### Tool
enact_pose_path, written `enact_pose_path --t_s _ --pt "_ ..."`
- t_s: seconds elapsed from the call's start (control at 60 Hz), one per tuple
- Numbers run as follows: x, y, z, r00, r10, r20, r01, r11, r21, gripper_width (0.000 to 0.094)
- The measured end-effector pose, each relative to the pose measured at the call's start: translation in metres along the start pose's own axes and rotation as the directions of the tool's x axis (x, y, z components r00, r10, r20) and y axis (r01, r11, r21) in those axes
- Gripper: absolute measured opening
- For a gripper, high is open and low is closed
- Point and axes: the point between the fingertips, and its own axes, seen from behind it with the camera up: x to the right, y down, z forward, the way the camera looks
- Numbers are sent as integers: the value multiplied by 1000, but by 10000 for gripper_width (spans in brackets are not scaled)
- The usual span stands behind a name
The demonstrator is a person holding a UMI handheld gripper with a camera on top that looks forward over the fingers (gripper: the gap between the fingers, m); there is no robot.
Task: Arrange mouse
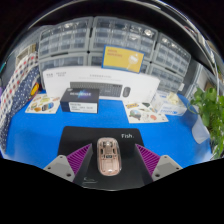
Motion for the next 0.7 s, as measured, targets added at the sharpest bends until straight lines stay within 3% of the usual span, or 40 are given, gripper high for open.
enact_pose_path --t_s 0.35,0.7 --pt "9 -49 -152 998 51 42 -57 987 152 849" --pt "45 3 -270 989 65 134 -89 978 190 848"
